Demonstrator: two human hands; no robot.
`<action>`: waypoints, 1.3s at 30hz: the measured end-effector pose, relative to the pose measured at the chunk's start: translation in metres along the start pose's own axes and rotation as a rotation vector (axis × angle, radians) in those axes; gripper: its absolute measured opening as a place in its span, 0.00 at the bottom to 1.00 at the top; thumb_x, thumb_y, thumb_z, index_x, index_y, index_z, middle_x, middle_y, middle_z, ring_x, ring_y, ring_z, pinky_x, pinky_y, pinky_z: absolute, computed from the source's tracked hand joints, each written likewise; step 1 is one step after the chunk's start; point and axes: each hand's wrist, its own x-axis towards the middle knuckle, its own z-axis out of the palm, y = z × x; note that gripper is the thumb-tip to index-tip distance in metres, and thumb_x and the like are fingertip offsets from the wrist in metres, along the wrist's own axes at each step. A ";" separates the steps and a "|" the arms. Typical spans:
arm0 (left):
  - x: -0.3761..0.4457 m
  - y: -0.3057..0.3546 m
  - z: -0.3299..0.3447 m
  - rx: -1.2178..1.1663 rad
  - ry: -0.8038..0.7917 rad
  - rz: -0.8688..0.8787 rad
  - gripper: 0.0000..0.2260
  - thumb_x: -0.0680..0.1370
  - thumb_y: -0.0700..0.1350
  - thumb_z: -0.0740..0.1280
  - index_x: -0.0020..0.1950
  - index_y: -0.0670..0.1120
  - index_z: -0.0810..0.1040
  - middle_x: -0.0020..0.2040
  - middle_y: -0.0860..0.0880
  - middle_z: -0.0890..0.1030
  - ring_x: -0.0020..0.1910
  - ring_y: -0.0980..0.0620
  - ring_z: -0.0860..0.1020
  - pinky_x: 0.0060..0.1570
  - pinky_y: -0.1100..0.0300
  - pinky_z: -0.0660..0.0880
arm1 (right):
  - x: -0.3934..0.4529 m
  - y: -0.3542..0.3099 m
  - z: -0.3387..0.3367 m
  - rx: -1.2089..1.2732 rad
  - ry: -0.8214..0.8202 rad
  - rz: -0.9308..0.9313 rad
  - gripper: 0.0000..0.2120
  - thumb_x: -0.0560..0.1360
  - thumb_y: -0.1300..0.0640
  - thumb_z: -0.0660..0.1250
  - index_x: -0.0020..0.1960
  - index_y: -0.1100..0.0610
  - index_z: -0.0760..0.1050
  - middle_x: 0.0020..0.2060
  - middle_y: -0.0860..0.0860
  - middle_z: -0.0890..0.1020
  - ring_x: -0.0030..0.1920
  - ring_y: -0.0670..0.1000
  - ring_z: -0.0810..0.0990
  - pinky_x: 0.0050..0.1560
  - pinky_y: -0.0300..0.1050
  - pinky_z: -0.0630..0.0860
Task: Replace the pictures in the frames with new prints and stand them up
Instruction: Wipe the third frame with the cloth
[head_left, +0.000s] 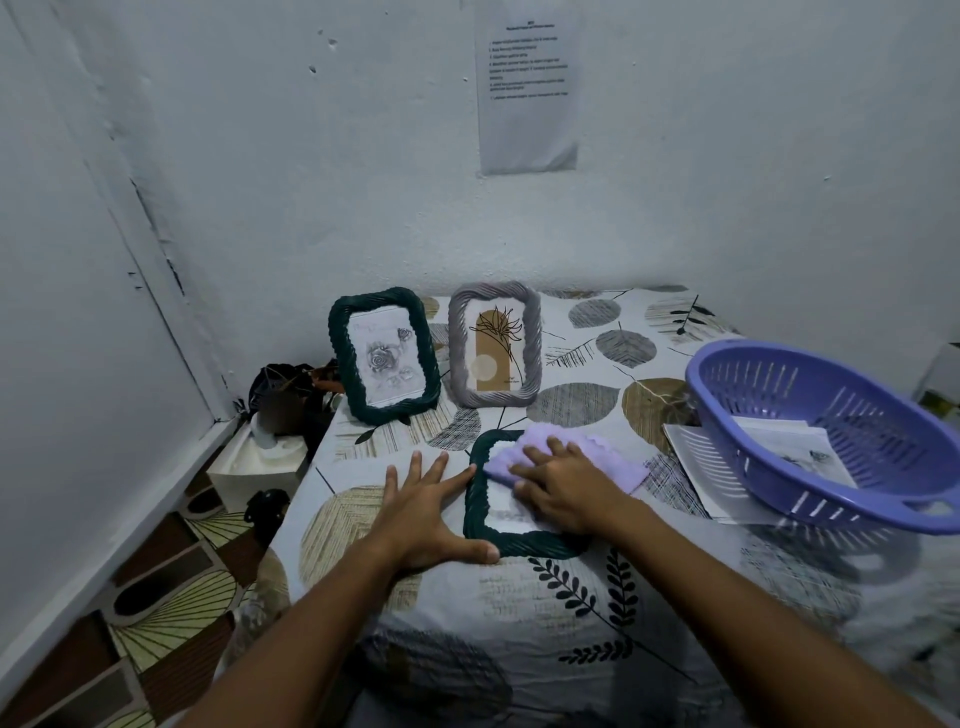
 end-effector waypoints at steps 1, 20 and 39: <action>0.000 0.000 0.000 0.001 0.000 0.001 0.61 0.47 0.85 0.53 0.77 0.63 0.49 0.80 0.49 0.44 0.77 0.46 0.37 0.72 0.42 0.31 | -0.011 0.001 -0.001 0.008 -0.017 -0.040 0.22 0.82 0.46 0.49 0.73 0.50 0.65 0.76 0.53 0.61 0.75 0.59 0.56 0.73 0.53 0.52; 0.002 0.000 -0.001 0.032 -0.006 -0.005 0.61 0.47 0.85 0.53 0.77 0.62 0.49 0.80 0.49 0.46 0.77 0.45 0.37 0.71 0.40 0.32 | 0.027 -0.015 0.007 -0.037 0.001 -0.010 0.25 0.83 0.46 0.47 0.77 0.52 0.56 0.77 0.52 0.57 0.76 0.60 0.54 0.74 0.56 0.50; 0.000 0.008 -0.011 0.086 -0.075 -0.064 0.61 0.48 0.83 0.56 0.78 0.60 0.48 0.80 0.47 0.45 0.77 0.43 0.37 0.71 0.36 0.34 | -0.060 -0.001 -0.060 0.396 -0.258 -0.018 0.15 0.80 0.50 0.60 0.38 0.53 0.79 0.38 0.45 0.82 0.37 0.42 0.76 0.44 0.43 0.70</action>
